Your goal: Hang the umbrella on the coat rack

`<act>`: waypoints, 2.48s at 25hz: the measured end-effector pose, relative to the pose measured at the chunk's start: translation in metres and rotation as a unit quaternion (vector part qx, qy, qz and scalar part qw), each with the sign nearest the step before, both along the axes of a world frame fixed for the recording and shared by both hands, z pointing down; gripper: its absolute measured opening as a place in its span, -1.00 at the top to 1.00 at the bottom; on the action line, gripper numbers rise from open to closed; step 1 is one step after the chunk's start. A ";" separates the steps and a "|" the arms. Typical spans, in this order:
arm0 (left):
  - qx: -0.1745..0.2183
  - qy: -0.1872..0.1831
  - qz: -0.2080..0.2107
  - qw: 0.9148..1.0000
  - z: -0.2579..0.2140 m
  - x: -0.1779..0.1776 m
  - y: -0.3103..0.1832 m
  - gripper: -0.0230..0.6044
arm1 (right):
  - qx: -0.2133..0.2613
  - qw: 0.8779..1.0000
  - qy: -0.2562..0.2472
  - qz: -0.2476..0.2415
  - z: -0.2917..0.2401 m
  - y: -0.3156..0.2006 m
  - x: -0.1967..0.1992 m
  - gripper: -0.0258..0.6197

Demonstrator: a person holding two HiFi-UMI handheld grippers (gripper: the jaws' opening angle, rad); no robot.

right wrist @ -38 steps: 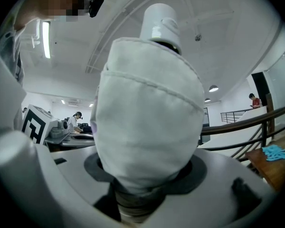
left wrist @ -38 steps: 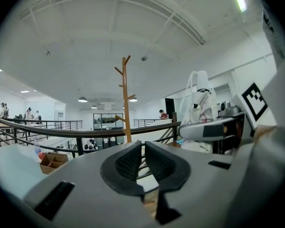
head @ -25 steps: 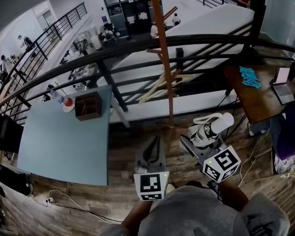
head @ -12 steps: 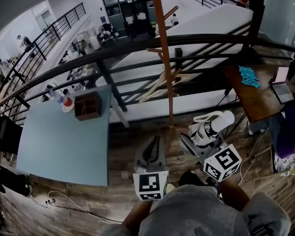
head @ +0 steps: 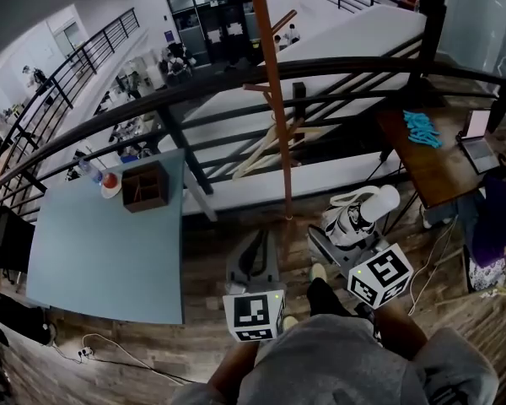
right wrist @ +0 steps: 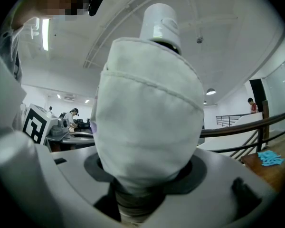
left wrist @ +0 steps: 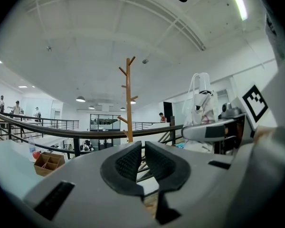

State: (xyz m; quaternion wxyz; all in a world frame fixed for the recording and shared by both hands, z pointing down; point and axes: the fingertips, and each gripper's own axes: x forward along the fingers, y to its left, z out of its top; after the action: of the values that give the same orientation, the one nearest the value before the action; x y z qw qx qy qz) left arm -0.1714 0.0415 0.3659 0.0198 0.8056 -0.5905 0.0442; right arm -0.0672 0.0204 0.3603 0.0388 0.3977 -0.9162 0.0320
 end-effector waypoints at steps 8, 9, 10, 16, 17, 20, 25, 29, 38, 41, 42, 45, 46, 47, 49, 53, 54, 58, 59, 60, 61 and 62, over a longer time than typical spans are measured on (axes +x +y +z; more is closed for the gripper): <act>-0.002 -0.003 -0.008 1.000 0.002 -0.001 -0.020 0.82 | -0.003 1.000 0.011 -0.007 0.010 -0.015 0.005 0.08; -0.003 -0.004 -0.008 1.000 0.003 -0.002 -0.024 0.82 | -0.005 1.000 0.010 -0.006 0.010 -0.019 0.004 0.08; -0.005 -0.004 -0.008 1.000 0.003 -0.002 -0.028 0.82 | -0.006 1.000 0.009 -0.007 0.009 -0.023 0.004 0.08; -0.003 -0.011 -0.010 1.000 0.000 0.003 -0.057 0.82 | -0.011 1.000 0.004 -0.010 0.011 -0.050 0.006 0.08; -0.005 -0.013 -0.010 1.000 0.001 0.005 -0.062 0.82 | -0.013 1.000 0.004 -0.009 0.011 -0.054 0.007 0.08; -0.009 -0.017 -0.009 1.000 0.001 0.008 -0.078 0.82 | -0.014 1.000 0.004 -0.007 0.013 -0.070 0.012 0.08; -0.005 -0.019 -0.016 1.000 -0.003 0.011 -0.114 0.82 | -0.014 1.000 0.005 -0.003 0.010 -0.107 0.022 0.08; -0.014 -0.022 -0.014 1.000 0.001 0.015 -0.139 0.82 | -0.020 1.000 0.006 -0.001 0.013 -0.135 0.026 0.08; -0.022 -0.029 -0.009 0.999 0.001 0.032 -0.193 0.82 | -0.023 1.000 0.009 -0.002 0.010 -0.195 0.041 0.08; -0.015 -0.030 -0.011 0.999 -0.005 0.038 -0.207 0.82 | -0.025 1.000 0.013 -0.001 0.008 -0.214 0.048 0.08; -0.015 -0.031 -0.012 0.999 -0.006 0.040 -0.211 0.82 | -0.026 1.000 0.014 0.000 0.008 -0.219 0.050 0.08; -0.016 -0.034 -0.015 0.999 -0.006 0.042 -0.220 0.82 | -0.032 0.999 0.015 -0.002 0.009 -0.232 0.053 0.08; -0.015 -0.035 -0.016 0.999 -0.006 0.042 -0.223 0.82 | -0.033 0.999 0.015 -0.004 0.009 -0.236 0.053 0.08; -0.015 -0.036 -0.018 0.999 -0.007 0.042 -0.225 0.82 | -0.032 0.999 0.015 -0.007 0.009 -0.239 0.053 0.08; -0.016 -0.037 -0.021 0.999 -0.007 0.042 -0.231 0.82 | -0.030 0.999 0.016 -0.011 0.008 -0.246 0.054 0.08; -0.016 -0.042 -0.026 0.999 -0.008 0.047 -0.240 0.82 | -0.027 0.999 0.019 -0.018 0.005 -0.259 0.058 0.08; -0.016 -0.042 -0.028 0.999 -0.008 0.048 -0.243 0.82 | -0.026 0.999 0.019 -0.020 0.004 -0.262 0.060 0.08; -0.015 -0.044 -0.036 0.998 -0.011 0.051 -0.251 0.82 | -0.025 0.999 0.021 -0.030 0.002 -0.275 0.064 0.08; -0.015 -0.044 -0.037 0.998 -0.011 0.052 -0.253 0.82 | -0.025 0.999 0.022 -0.031 0.001 -0.279 0.065 0.08; -0.016 -0.045 -0.039 0.998 -0.011 0.053 -0.256 0.82 | -0.025 0.999 0.023 -0.032 0.001 -0.284 0.066 0.08; -0.017 -0.045 -0.040 0.998 -0.011 0.054 -0.259 0.82 | -0.025 0.999 0.024 -0.033 0.001 -0.288 0.068 0.08; -0.019 -0.044 -0.041 0.998 -0.010 0.055 -0.262 0.82 | -0.025 0.999 0.025 -0.035 0.001 -0.293 0.069 0.08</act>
State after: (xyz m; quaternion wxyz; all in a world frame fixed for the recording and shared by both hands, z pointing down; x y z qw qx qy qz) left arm -0.1166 -0.2204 0.3564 0.0107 0.7773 -0.6226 0.0898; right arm 0.0016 -0.2723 0.3615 0.0725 0.3648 -0.9273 0.0434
